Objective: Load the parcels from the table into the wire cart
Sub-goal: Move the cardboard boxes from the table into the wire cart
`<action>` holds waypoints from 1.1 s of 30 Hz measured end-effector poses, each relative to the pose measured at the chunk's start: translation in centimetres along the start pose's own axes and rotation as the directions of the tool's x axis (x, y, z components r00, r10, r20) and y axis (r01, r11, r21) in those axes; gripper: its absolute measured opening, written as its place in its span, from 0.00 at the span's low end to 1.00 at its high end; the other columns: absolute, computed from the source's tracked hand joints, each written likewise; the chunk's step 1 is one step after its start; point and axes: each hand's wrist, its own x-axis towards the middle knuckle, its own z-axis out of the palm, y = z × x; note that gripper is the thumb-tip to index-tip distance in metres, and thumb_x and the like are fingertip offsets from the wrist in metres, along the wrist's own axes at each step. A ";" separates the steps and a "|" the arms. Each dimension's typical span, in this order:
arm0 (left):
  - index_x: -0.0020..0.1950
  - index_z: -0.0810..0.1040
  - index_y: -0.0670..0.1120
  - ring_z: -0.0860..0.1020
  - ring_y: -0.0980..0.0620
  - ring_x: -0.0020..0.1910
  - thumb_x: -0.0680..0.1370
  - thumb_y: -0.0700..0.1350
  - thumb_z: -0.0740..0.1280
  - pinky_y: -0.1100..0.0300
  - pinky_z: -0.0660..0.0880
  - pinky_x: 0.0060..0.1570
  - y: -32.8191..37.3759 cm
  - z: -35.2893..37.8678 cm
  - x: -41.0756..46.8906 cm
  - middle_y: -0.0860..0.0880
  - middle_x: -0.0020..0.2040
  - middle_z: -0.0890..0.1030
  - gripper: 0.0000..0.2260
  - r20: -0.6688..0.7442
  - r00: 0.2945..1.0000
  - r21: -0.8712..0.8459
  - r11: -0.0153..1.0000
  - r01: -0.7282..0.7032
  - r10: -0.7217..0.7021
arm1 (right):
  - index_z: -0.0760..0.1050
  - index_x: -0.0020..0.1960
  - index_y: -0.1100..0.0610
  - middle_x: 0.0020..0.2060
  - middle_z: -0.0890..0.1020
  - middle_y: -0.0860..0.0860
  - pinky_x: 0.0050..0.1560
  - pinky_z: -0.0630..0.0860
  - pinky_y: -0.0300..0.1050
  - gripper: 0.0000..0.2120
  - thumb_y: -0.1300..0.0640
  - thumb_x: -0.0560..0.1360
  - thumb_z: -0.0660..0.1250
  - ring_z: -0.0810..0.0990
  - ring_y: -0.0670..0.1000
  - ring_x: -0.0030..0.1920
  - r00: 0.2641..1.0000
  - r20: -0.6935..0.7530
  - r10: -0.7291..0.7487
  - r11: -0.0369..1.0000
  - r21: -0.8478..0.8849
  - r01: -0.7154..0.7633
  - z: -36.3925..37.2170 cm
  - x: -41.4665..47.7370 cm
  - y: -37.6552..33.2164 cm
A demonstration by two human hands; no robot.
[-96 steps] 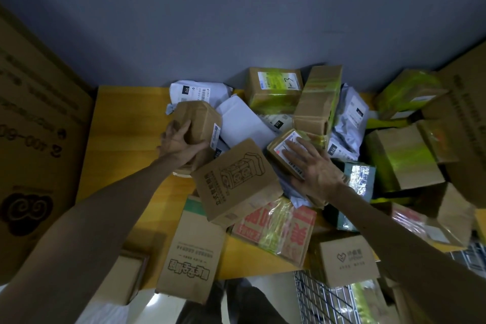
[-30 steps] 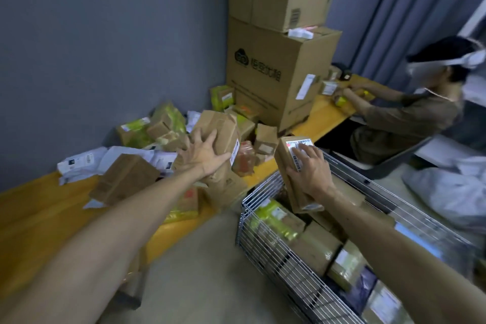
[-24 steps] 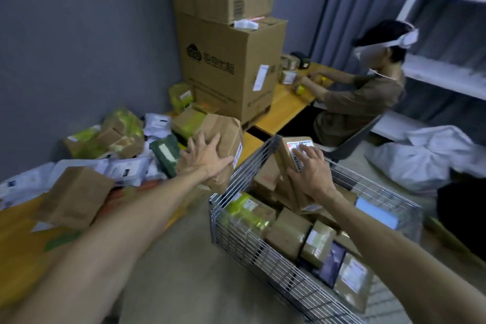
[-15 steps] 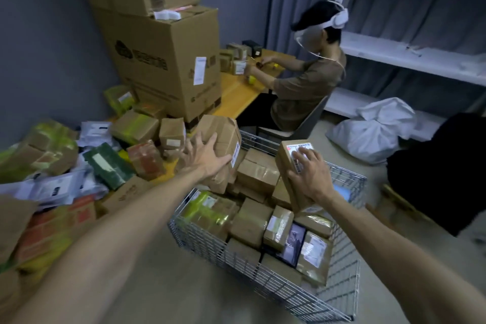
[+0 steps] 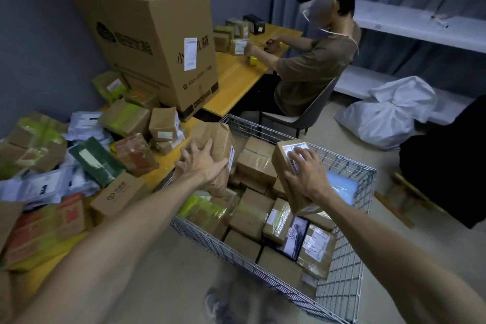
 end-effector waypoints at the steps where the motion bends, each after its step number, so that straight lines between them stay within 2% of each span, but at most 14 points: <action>1: 0.79 0.52 0.61 0.48 0.34 0.77 0.73 0.69 0.62 0.30 0.54 0.70 -0.5 0.2 0.6 0.46 0.81 0.46 0.38 0.007 1.000 0.003 1.000 0.005 -0.005 | 0.65 0.74 0.50 0.75 0.64 0.52 0.69 0.66 0.62 0.29 0.41 0.76 0.64 0.57 0.56 0.74 1.000 0.017 0.000 1.000 -0.001 0.000 0.4 0.7 -0.4; 6: 0.79 0.52 0.60 0.48 0.33 0.77 0.73 0.69 0.62 0.31 0.54 0.71 -3.3 1.0 4.4 0.45 0.80 0.46 0.38 0.053 0.998 0.034 0.999 0.038 -0.040 | 0.64 0.74 0.50 0.76 0.63 0.53 0.70 0.65 0.63 0.30 0.42 0.76 0.65 0.56 0.56 0.75 0.996 0.084 -0.043 0.998 -0.033 0.046 1.6 4.8 -2.1; 9: 0.79 0.53 0.60 0.49 0.33 0.75 0.73 0.69 0.62 0.33 0.57 0.70 -4.8 1.8 6.5 0.45 0.79 0.49 0.38 0.081 0.996 0.008 0.999 0.037 -0.038 | 0.64 0.74 0.50 0.75 0.63 0.53 0.69 0.65 0.64 0.30 0.41 0.76 0.66 0.57 0.56 0.75 0.992 0.106 -0.070 0.995 -0.058 0.077 2.8 7.2 -3.3; 12: 0.79 0.52 0.61 0.47 0.32 0.76 0.74 0.70 0.62 0.33 0.55 0.71 -5.8 3.3 7.5 0.44 0.79 0.48 0.38 0.142 0.987 0.018 0.998 0.067 -0.068 | 0.64 0.74 0.50 0.76 0.62 0.53 0.70 0.65 0.63 0.29 0.41 0.77 0.65 0.56 0.56 0.75 0.978 0.180 -0.107 0.987 -0.099 0.126 4.4 8.4 -4.1; 16: 0.80 0.49 0.60 0.47 0.32 0.76 0.75 0.70 0.61 0.33 0.54 0.71 -6.4 5.1 8.6 0.44 0.80 0.46 0.38 0.199 0.975 0.039 0.995 0.089 -0.095 | 0.60 0.76 0.50 0.78 0.58 0.52 0.73 0.59 0.64 0.30 0.42 0.78 0.63 0.54 0.55 0.77 0.943 0.293 -0.161 0.968 -0.140 0.208 6.7 10.5 -4.4; 19: 0.80 0.49 0.59 0.48 0.32 0.76 0.75 0.70 0.60 0.33 0.55 0.71 -7.1 6.8 9.4 0.44 0.80 0.46 0.39 0.211 0.966 0.024 0.988 0.151 -0.152 | 0.61 0.76 0.50 0.77 0.59 0.53 0.71 0.62 0.64 0.31 0.41 0.78 0.63 0.56 0.56 0.76 0.924 0.339 -0.179 0.964 -0.125 0.233 9.4 13.0 -4.1; 22: 0.80 0.49 0.60 0.51 0.33 0.75 0.74 0.71 0.60 0.34 0.57 0.69 -7.7 9.7 10.1 0.45 0.79 0.47 0.39 0.246 0.936 -0.012 0.965 0.264 -0.253 | 0.64 0.75 0.52 0.76 0.63 0.54 0.68 0.65 0.65 0.31 0.41 0.76 0.64 0.59 0.58 0.75 0.885 0.391 -0.253 0.943 -0.105 0.316 13.3 15.6 -3.4; 25: 0.79 0.50 0.60 0.55 0.33 0.74 0.73 0.73 0.59 0.34 0.59 0.69 -7.8 13.1 11.0 0.45 0.78 0.50 0.39 0.233 0.914 0.004 0.940 0.340 -0.332 | 0.68 0.74 0.53 0.75 0.65 0.56 0.66 0.63 0.63 0.30 0.43 0.76 0.66 0.61 0.59 0.74 0.844 0.428 -0.322 0.919 -0.072 0.387 17.7 17.9 -2.9; 33: 0.80 0.46 0.59 0.51 0.31 0.75 0.74 0.71 0.60 0.31 0.57 0.69 -9.3 22.0 16.4 0.43 0.78 0.48 0.40 0.253 0.840 -0.003 0.868 0.497 -0.480 | 0.64 0.76 0.54 0.76 0.62 0.55 0.68 0.62 0.67 0.31 0.45 0.76 0.66 0.58 0.57 0.76 0.718 0.534 -0.447 0.860 0.035 0.509 28.9 23.0 -2.4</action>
